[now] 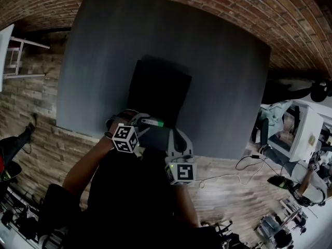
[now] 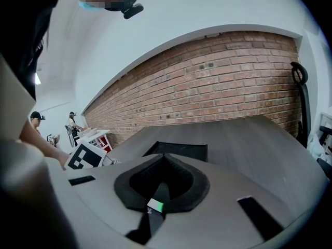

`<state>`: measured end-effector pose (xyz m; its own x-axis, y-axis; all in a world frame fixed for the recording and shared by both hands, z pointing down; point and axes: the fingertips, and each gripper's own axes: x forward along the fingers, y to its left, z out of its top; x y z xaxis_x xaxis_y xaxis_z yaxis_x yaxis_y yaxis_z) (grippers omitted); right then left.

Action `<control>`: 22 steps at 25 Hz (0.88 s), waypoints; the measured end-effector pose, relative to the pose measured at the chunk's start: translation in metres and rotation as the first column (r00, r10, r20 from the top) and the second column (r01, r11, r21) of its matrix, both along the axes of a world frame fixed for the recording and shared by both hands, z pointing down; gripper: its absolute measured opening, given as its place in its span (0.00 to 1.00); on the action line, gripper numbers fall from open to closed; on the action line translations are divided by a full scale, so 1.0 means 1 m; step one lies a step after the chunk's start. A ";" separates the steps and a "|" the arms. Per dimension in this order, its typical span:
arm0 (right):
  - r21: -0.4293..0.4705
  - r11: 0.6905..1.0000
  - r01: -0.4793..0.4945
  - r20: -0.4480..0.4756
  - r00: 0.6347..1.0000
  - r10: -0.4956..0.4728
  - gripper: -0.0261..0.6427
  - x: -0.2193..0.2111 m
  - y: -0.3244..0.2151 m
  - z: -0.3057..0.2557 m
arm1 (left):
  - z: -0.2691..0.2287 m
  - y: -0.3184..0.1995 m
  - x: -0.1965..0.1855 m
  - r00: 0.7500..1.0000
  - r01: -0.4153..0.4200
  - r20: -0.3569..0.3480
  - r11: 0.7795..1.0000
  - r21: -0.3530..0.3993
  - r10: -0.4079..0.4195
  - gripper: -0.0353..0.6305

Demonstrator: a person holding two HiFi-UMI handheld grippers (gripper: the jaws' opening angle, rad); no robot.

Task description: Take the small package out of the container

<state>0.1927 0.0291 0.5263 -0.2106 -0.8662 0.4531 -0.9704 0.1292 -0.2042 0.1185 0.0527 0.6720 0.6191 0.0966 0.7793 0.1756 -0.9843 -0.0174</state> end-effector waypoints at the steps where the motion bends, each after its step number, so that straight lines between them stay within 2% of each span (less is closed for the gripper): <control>1: 0.005 1.000 0.002 0.007 1.000 -0.002 0.08 0.000 -0.002 0.000 | 0.002 0.000 0.001 1.000 -0.004 0.005 1.000 -0.003 0.004 0.29; 8: -0.009 1.000 0.017 0.012 1.000 -0.017 0.08 0.003 -0.003 0.005 | 0.013 0.005 0.005 0.999 -0.022 0.038 0.999 -0.037 0.024 0.29; 17: -0.020 1.000 0.024 0.006 1.000 -0.024 0.08 0.005 -0.003 0.013 | 0.027 0.005 0.003 0.995 -0.053 0.083 0.998 -0.026 0.054 0.29; 22: -0.015 0.999 0.034 0.009 0.999 -0.034 0.08 0.006 -0.003 0.012 | 0.027 0.004 0.005 0.994 -0.064 0.083 0.998 -0.005 0.065 0.25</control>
